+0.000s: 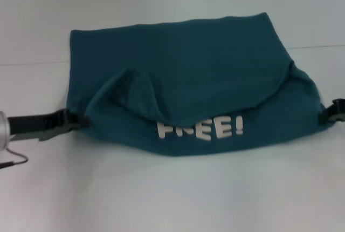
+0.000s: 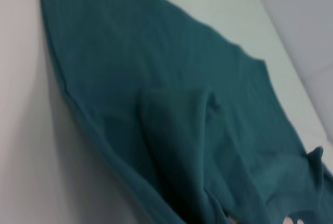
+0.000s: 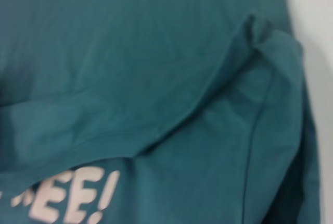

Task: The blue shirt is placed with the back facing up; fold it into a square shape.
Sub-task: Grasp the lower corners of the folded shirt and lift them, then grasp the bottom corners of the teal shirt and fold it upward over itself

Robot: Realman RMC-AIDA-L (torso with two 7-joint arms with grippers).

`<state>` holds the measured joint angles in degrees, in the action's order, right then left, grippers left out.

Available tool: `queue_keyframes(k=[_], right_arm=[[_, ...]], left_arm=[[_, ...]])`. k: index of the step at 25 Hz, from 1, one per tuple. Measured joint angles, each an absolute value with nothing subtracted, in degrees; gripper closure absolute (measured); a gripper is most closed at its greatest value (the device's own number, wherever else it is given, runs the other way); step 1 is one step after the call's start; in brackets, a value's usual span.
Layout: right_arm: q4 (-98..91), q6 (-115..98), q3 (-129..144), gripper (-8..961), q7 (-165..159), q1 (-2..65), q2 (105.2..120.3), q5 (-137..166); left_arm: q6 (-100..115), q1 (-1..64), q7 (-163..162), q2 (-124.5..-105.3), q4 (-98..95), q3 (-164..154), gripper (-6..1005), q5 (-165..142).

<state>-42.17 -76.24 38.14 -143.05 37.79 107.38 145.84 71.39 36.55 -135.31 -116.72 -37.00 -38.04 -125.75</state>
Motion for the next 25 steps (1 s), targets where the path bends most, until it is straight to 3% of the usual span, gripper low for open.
queue_keyframes(k=[9, 20, 25], right_arm=[[-52.77, -97.81, 37.90, 907, -143.73, 33.06, 106.67, 146.29], [-52.26, -111.00, 37.13, 907, -136.52, 30.34, 106.63, 147.86], [-52.26, -112.87, 30.85, 907, -131.83, 31.22, 106.16, 146.49]], left_arm=[[93.60, 31.82, -136.31, -115.79, -48.66, -37.77, 993, -132.01], [106.01, 28.34, -134.46, -116.19, -51.39, -36.44, 993, -143.65], [110.65, 29.60, -130.34, -115.32, -51.56, -31.61, 992, -143.42]])
